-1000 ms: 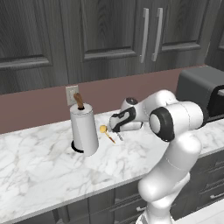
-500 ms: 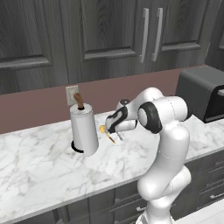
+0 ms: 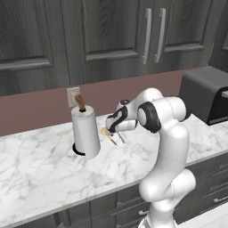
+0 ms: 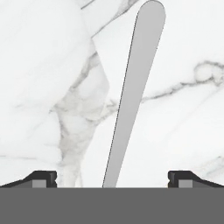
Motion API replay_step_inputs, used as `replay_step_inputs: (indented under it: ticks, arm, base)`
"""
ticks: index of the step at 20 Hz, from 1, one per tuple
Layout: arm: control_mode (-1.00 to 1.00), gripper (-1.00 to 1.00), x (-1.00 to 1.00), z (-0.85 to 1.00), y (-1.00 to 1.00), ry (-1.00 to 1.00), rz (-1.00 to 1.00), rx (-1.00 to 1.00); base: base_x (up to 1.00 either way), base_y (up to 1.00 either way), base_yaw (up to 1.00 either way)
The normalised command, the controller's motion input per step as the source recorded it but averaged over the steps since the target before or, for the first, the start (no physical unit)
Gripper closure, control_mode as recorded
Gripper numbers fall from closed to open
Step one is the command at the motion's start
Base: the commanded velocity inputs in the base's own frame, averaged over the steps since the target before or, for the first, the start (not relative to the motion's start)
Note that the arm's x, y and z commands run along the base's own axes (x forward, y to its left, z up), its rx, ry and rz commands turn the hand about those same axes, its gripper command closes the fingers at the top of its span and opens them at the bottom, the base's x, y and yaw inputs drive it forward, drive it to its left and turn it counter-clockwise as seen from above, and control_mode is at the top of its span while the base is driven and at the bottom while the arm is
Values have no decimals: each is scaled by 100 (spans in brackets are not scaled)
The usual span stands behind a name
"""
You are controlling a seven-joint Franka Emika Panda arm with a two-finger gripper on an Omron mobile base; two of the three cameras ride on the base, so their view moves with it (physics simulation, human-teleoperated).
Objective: Organize the utensils by type. Pick up the wooden spoons from the counter and place them in the open cabinet. Then pick up the metallic utensils from the counter and place them in the open drawer.
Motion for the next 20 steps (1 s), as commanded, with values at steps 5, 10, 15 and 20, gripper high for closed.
replay_step_inputs:
  ticks: [5, 10, 15, 20]
  arm:
    - [-100, 100, 17, -44, 0, 5, 2, -1]
    - [-100, 100, 4, -66, -10, 14, 0, 0]
    - [-100, 100, 0, -62, -21, 8, 0, 0]
    - [-100, 100, -11, -26, -11, 0, 0, 0]
  base:
    - [0, 0, 0]
    - [0, 0, 0]
    - [0, 0, 0]
    - [0, 0, 0]
